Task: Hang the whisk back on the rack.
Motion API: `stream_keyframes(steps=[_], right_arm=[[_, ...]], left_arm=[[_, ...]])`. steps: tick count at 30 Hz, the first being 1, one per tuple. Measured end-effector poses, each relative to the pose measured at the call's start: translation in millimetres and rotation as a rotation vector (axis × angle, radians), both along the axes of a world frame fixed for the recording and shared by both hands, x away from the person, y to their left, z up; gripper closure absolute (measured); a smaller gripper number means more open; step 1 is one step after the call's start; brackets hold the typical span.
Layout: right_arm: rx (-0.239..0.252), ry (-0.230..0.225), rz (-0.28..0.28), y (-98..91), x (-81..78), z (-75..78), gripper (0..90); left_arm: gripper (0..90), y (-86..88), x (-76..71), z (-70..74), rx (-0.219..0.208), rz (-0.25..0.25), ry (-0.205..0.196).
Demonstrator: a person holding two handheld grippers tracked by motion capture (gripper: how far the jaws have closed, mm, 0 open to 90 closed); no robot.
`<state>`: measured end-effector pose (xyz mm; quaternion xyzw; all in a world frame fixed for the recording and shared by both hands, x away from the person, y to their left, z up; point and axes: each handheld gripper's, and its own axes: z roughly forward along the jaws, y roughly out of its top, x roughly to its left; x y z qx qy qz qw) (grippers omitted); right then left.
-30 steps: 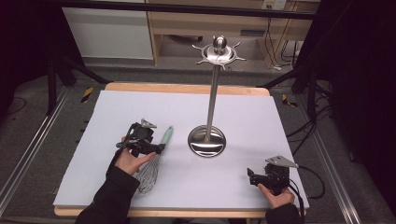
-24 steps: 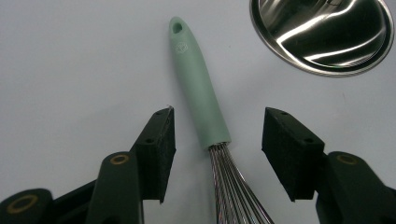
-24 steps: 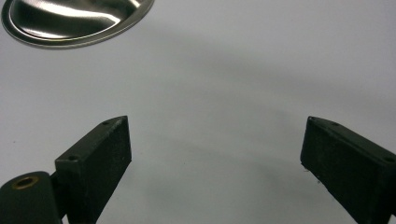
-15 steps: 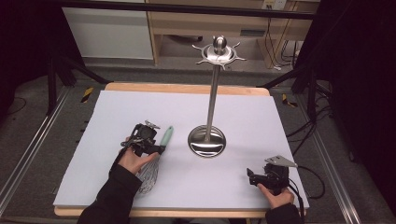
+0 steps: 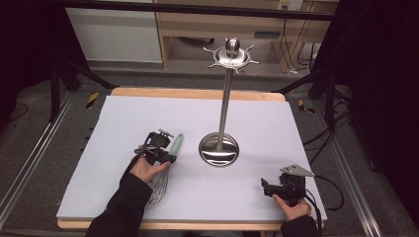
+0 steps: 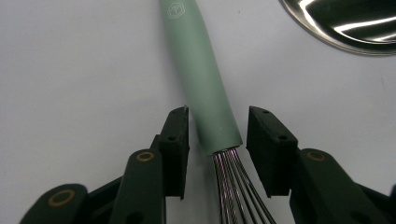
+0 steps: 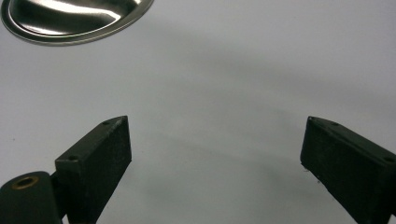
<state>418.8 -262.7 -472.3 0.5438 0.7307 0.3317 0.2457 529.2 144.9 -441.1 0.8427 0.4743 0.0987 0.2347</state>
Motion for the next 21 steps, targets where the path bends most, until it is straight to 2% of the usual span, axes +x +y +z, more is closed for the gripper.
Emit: stream_keyframes(steps=[6, 9, 12, 16, 21], right_arm=[[-0.001, 0.002, 0.001, 0.1, 0.0, 0.0, 9.2], [-0.001, 0.002, 0.003, 0.0, 0.2, -0.1, 9.2], [-0.002, 0.002, 0.005, 0.0, 0.3, -0.3, 9.2], [-0.003, 0.002, 0.006, -0.2, 0.2, -0.2, 9.2], [0.003, 0.005, 0.005, 0.1, 0.4, -0.2, 9.2]], left_arm=[[62.6, -0.9, 4.6, -7.8, 0.013, 0.003, 0.033], [63.8, -0.2, 5.5, -8.5, 0.006, 0.007, 0.044], [64.8, 1.8, 7.7, -7.3, 0.001, 0.007, 0.071], [65.8, 3.1, 6.0, -5.9, 0.0, -0.018, 0.088], [67.6, 2.7, -2.5, 0.0, 0.005, -0.049, 0.084]])
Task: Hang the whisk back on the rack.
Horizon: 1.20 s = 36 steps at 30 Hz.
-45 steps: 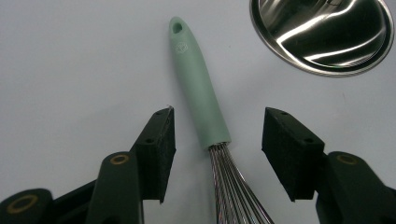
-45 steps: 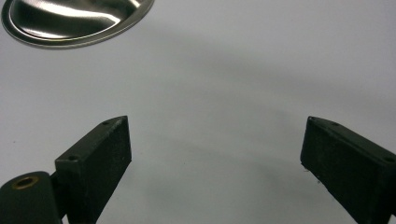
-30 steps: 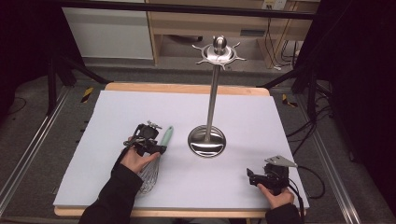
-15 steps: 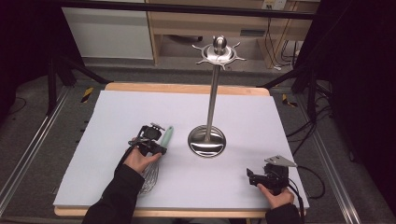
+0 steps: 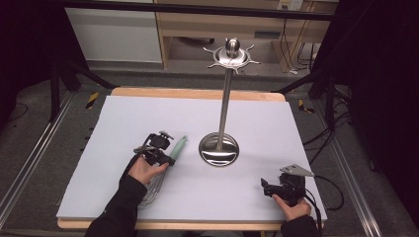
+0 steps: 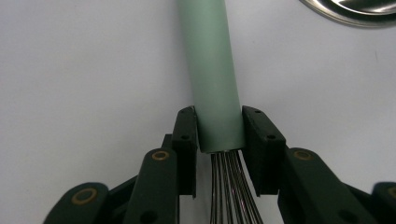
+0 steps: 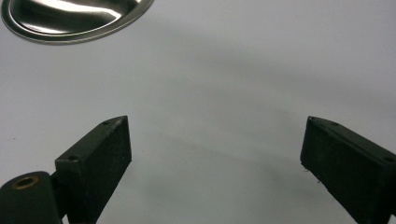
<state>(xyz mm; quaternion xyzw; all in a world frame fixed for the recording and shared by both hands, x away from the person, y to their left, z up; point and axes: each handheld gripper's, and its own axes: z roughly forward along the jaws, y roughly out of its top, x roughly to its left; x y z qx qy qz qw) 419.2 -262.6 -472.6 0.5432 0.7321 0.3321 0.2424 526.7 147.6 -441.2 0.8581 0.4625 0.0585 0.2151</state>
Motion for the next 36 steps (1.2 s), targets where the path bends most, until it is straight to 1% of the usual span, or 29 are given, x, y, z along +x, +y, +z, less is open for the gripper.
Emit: stream_keyframes(steps=[3, 7, 10, 12, 13, 14, 15, 18, 21, 22, 24, 25, 28, 31, 33, 35, 36], right_arm=[[-0.006, -0.002, 0.002, -0.1, 0.3, -0.5, 9.2], [-0.004, 0.0, 0.004, 0.2, 0.4, -0.7, 9.2], [-0.01, -0.002, 0.006, -0.2, 0.9, -1.1, 9.2], [-0.014, -0.001, 0.008, -0.5, 1.0, -1.2, 9.2], [-0.01, -0.001, 0.007, -0.3, 0.9, -1.1, 9.2], [-0.005, 0.004, 0.005, 0.0, 0.5, -0.6, 9.2], [-0.005, 0.003, 0.006, 0.0, 0.5, -0.6, 9.2], [-0.01, 0.003, 0.006, 0.0, 1.1, -1.3, 9.2], [-0.009, 0.002, 0.008, 0.1, 1.0, -1.3, 9.2], [-0.011, 0.002, 0.009, -0.1, 1.0, -1.3, 9.2], [-0.01, 0.002, 0.007, -0.2, 1.2, -1.4, 9.2], [-0.01, 0.002, 0.007, -0.2, 1.2, -1.4, 9.2], [-0.007, 0.008, 0.006, 0.2, 1.3, -1.4, 9.2], [-0.007, 0.006, 0.01, 0.4, 1.1, -1.2, 9.2], [-0.008, 0.003, 0.011, 0.2, 1.0, -1.2, 9.2], [-0.008, 0.003, 0.01, 0.1, 1.1, -1.2, 9.2], [-0.005, 0.008, 0.007, 0.0, 1.3, -1.2, 9.2]], left_arm=[[68.0, -1.8, -3.0, -0.1, 0.017, -0.027, 0.007], [68.0, -5.6, -3.7, -4.4, 0.028, -0.042, 0.01], [67.5, -8.1, -5.3, -4.2, 0.047, -0.056, -0.005], [66.4, -8.0, -5.7, -4.0, 0.055, -0.053, -0.019], [65.2, -7.3, -5.8, -3.0, 0.048, -0.049, -0.021], [61.3, -6.1, -5.8, -1.4, 0.033, -0.043, -0.023], [59.3, -5.6, -5.8, -0.4, 0.027, -0.044, -0.021], [59.0, -5.8, -5.4, 0.3, 0.028, -0.041, -0.023], [61.4, -7.0, -3.3, -2.7, 0.026, -0.037, -0.014], [62.6, -7.9, -2.5, -4.4, 0.034, -0.037, -0.011], [65.7, -9.8, -1.6, -7.5, 0.036, -0.036, -0.001], [66.0, -9.8, -1.6, -7.5, 0.036, -0.036, -0.001], [66.7, -12.9, -1.8, -8.6, 0.054, -0.03, 0.0], [67.5, -13.3, -1.0, -8.2, 0.055, -0.023, 0.007], [67.9, -12.8, -0.7, -7.6, 0.048, -0.012, 0.013], [68.4, -12.5, -0.6, -7.4, 0.042, -0.012, 0.017], [68.7, -11.8, -1.8, -5.5, 0.019, -0.017, 0.013]])
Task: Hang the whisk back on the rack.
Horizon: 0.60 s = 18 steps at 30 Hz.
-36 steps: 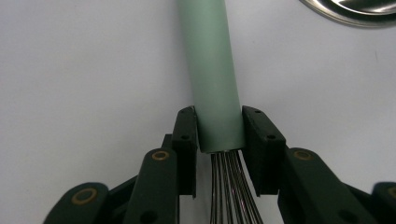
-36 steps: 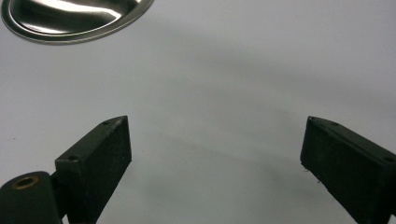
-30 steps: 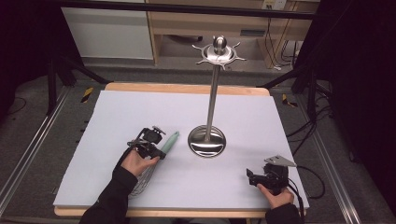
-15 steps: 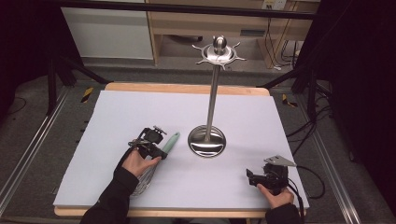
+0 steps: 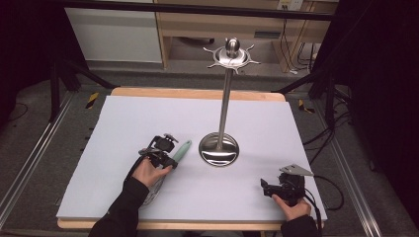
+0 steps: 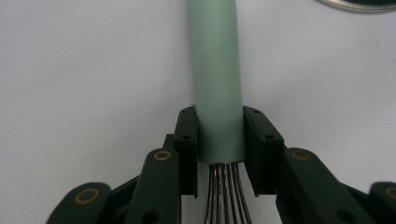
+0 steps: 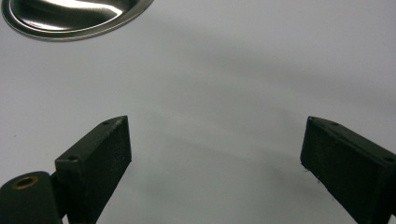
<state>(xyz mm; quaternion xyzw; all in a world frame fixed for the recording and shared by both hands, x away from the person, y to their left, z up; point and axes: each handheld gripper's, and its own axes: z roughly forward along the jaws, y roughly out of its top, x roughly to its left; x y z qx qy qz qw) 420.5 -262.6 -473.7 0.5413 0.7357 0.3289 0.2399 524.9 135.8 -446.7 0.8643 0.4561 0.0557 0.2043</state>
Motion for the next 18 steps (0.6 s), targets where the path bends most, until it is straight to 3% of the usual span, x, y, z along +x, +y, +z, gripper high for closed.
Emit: stream_keyframes(steps=[3, 8, 9, 14, 18], right_arm=[[-0.005, -0.003, 0.002, -0.6, 0.0, 0.0, 9.2], [-0.007, -0.005, 0.001, -0.8, -0.2, 0.1, 9.2], [-0.005, -0.003, 0.0, -0.7, -0.1, 0.0, 9.2], [-0.007, -0.003, -0.001, -0.8, -0.1, 0.0, 9.2], [0.003, -0.001, -0.004, -0.7, -0.5, 0.3, 9.2]], left_arm=[[68.9, 2.2, -3.8, 6.5, -0.019, 0.0, -0.033], [69.0, 13.7, -15.5, 24.0, -0.096, 0.006, -0.113], [69.0, 13.7, -15.5, 24.0, -0.096, 0.006, -0.113], [69.1, 29.0, -33.6, 37.6, -0.187, 0.031, -0.21], [69.1, 37.3, -45.1, 43.8, -0.221, 0.032, -0.265]])
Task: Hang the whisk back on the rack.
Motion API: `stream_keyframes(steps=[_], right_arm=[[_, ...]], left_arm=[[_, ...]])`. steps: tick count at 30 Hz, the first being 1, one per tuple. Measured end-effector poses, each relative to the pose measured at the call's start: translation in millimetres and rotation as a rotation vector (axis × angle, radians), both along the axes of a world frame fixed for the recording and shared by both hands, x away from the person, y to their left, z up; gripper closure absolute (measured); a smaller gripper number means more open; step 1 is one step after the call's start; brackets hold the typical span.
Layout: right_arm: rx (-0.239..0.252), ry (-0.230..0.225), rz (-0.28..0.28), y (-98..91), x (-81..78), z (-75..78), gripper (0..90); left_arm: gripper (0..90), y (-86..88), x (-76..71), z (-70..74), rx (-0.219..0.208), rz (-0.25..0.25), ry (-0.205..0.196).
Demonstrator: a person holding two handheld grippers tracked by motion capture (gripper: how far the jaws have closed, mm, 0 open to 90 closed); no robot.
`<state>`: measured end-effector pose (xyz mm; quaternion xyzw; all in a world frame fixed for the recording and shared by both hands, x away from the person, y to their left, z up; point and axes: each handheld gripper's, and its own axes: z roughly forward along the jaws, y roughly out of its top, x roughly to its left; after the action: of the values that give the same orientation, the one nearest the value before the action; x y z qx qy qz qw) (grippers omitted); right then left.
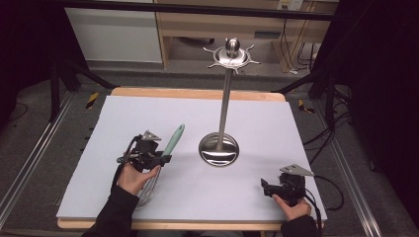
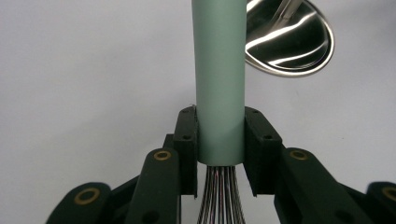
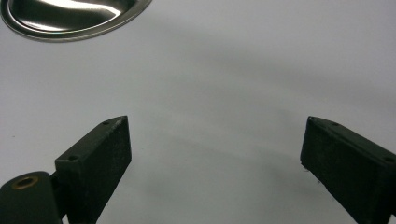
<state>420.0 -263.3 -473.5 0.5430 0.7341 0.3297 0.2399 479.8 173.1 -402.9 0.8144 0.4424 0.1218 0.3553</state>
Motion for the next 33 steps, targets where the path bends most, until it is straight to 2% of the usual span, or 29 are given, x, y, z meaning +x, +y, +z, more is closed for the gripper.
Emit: stream_keyframes(steps=[5, 7, 8, 12, 16, 22, 23, 27, 33], right_arm=[[0.001, 0.0, -0.006, -0.2, -0.2, 0.3, 9.2], [-0.001, -0.002, 0.0, -0.4, -0.3, 0.2, 9.2], [-0.002, -0.004, 0.002, -0.4, -0.4, 0.4, 9.2], [0.0, -0.005, 0.003, 1.1, -1.6, 1.3, 9.2], [-0.003, -0.01, 0.013, 1.1, -1.1, 1.2, 9.2], [0.005, -0.009, 0.01, 1.5, -1.7, 2.1, 9.2], [-0.01, -0.021, 0.012, 0.9, -1.1, 1.5, 9.2], [0.01, -0.014, 0.008, 1.4, -1.4, 2.3, 9.2], [0.008, -0.019, 0.008, 2.5, -1.0, 2.3, 9.2]], left_arm=[[69.1, 7.1, -11.8, 6.0, -0.051, 0.008, -0.071], [69.1, 8.6, -14.0, 7.3, -0.064, 0.005, -0.08], [69.1, 11.1, -18.8, 9.4, -0.079, 0.003, -0.103], [69.1, 20.2, -29.8, 18.6, -0.126, 0.008, -0.147], [69.1, 27.7, -38.0, 28.3, -0.152, 0.018, -0.201], [69.1, 33.9, -42.5, 37.3, -0.173, 0.03, -0.247], [69.1, 34.9, -42.5, 38.4, -0.177, 0.031, -0.253], [69.1, 36.5, -43.0, 42.5, -0.19, 0.036, -0.281], [69.1, 34.1, -44.7, 53.9, -0.218, 0.034, -0.346]])
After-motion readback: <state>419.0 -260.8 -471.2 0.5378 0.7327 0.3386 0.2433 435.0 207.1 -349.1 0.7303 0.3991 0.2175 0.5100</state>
